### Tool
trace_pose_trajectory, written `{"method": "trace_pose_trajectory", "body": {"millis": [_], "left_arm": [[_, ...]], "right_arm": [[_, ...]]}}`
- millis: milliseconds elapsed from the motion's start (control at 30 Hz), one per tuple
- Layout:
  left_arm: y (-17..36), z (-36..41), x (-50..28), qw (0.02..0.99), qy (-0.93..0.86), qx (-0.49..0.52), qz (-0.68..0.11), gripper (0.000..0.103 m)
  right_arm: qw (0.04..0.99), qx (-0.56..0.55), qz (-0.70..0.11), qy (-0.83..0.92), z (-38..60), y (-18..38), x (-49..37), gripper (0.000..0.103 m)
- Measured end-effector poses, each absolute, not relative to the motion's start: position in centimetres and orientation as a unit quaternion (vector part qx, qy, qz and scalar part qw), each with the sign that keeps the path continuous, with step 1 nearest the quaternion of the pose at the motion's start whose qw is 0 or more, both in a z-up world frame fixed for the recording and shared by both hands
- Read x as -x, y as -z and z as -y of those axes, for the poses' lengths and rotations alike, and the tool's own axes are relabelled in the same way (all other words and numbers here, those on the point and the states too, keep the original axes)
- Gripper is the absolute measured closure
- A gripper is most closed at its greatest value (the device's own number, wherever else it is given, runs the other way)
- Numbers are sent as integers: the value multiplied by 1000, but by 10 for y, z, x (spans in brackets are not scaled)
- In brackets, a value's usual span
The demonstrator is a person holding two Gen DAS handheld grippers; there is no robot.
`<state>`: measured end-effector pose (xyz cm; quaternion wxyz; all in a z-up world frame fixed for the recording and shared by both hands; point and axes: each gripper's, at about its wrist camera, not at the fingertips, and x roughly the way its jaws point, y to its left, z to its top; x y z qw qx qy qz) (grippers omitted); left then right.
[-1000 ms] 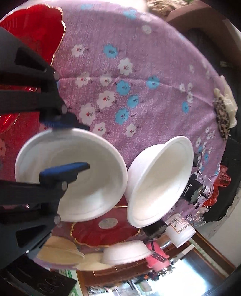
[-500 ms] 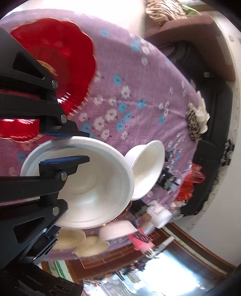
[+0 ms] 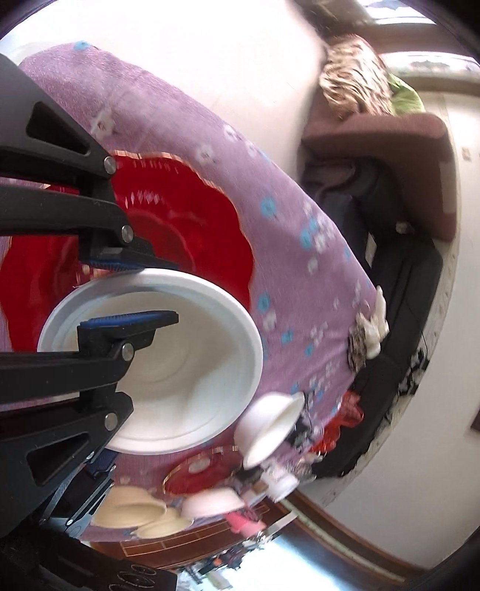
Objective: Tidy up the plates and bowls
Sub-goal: 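Carry the white bowl onto the large red scalloped plate with both grippers, then open both grippers, move to the red gold-rimmed plate and grasp its rim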
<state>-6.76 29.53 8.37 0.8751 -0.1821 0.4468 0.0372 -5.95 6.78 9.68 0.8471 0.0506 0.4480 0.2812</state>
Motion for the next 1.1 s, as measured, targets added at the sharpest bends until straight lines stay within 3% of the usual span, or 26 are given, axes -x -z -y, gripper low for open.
{"method": "trace_pose_trajectory", "body": {"millis": [500,567,633,667,867,1000,1100], "left_arm": [[-53,-325,79,865,-69,193,-458,84],[-53,-325,81,864,-69,196,-458,76],[-54,-323,82,863,-67,201,-459,55],[-55,-323,85,864,-69,202,-457,50],[-71,-315,99,877,-76,190,-434,40],[-92,-304,112,896,-113,156,-400,21],[-105,-292,125,909,-93,161,-374,20]], "right_arm": [[823,-33,-486,-294,-102,-62,56,75],[820,-40,-487,-297,-102,-61,55,75],[820,-46,-485,-301,-101,-61,57,75],[820,-48,-483,-303,-101,-61,58,74],[834,-50,-453,-311,-94,-76,67,65],[846,-51,-430,-312,-80,-88,77,59],[854,-52,-415,-310,-65,-94,84,54]]}}
